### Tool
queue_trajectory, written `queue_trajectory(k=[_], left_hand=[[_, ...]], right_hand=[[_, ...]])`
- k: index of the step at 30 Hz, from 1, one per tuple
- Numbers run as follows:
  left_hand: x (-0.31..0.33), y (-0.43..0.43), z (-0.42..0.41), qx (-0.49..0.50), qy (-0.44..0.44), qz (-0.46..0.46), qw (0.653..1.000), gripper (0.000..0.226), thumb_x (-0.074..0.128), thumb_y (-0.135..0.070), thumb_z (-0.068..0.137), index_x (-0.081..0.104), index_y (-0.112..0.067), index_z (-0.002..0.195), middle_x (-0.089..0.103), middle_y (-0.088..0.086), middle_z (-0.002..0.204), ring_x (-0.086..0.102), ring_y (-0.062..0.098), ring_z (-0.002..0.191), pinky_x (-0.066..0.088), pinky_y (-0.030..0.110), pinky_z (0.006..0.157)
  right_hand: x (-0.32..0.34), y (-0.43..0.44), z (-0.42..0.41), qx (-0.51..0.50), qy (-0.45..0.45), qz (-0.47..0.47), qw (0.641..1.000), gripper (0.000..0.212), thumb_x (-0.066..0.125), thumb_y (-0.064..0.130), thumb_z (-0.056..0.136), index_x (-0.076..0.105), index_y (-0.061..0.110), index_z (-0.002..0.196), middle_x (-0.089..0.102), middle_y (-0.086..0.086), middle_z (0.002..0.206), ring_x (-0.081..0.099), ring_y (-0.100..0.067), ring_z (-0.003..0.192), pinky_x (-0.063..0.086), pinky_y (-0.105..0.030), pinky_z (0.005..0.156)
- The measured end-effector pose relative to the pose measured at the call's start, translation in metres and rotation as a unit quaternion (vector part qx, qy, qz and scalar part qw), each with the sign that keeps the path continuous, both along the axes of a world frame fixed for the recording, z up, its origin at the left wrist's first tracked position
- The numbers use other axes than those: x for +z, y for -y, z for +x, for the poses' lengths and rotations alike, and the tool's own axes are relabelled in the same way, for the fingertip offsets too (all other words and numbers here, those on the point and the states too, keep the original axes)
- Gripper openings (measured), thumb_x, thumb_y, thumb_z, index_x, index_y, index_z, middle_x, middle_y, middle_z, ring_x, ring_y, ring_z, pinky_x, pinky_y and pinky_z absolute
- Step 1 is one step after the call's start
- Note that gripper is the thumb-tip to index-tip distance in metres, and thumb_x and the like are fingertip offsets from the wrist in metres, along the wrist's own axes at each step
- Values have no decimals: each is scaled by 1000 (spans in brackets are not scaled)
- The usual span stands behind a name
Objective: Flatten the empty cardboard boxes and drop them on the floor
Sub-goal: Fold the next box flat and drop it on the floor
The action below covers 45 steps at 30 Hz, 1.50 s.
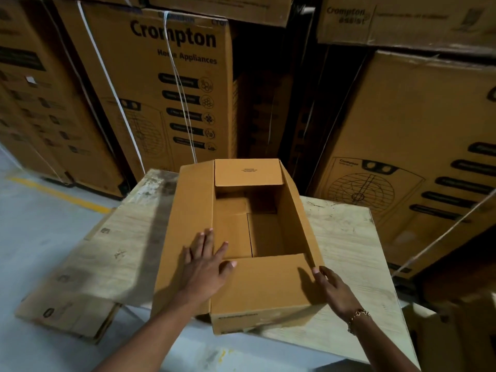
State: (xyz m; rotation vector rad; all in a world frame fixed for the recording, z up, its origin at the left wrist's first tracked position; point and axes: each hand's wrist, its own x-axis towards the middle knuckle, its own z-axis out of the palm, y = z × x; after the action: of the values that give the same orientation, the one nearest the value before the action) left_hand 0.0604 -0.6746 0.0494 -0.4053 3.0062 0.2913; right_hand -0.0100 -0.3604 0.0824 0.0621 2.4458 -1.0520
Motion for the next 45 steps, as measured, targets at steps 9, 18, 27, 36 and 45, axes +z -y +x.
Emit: queue_trajectory(k=[9,18,27,36,45], left_hand=[[74,-1,-2,201,-64,518,829,53,50,-49,97,67,-6,72,75,-4,95,65,18,100,40,46,104],[48,-6,87,87,148,288,942,133,80,-78,39,22,-41,153,1,-10,164,0,19,152,16,42,121],[-4,-58,88,154,39,195,968,137,89,-42,62,-9,-25,157,21,2,163,41,23,138,41,30,105],[-9,-51,88,147,5,202,968,129,80,-66,60,5,-25,156,22,-1,157,32,23,142,40,38,106],[4,8,-19,157,6,213,964,121,35,-95,65,-6,-28,157,-14,-6,165,2,24,152,17,49,120]], right_hand=[[21,-29,-15,7,35,-34,999,36,37,54,100,59,30,114,60,-6,123,56,-21,103,45,-39,90],[30,-45,-10,223,77,-22,971,111,80,68,57,30,27,148,46,4,135,52,-16,117,48,-19,89],[-9,-19,4,290,-27,143,946,142,86,42,68,-29,26,149,16,-12,162,42,-35,135,42,-41,109],[-24,-17,2,237,-101,159,953,144,83,63,55,-20,31,151,38,-6,147,49,-26,125,51,-43,100],[0,4,-28,230,1,169,958,148,53,101,42,-20,33,152,16,0,159,35,-27,139,40,-45,110]])
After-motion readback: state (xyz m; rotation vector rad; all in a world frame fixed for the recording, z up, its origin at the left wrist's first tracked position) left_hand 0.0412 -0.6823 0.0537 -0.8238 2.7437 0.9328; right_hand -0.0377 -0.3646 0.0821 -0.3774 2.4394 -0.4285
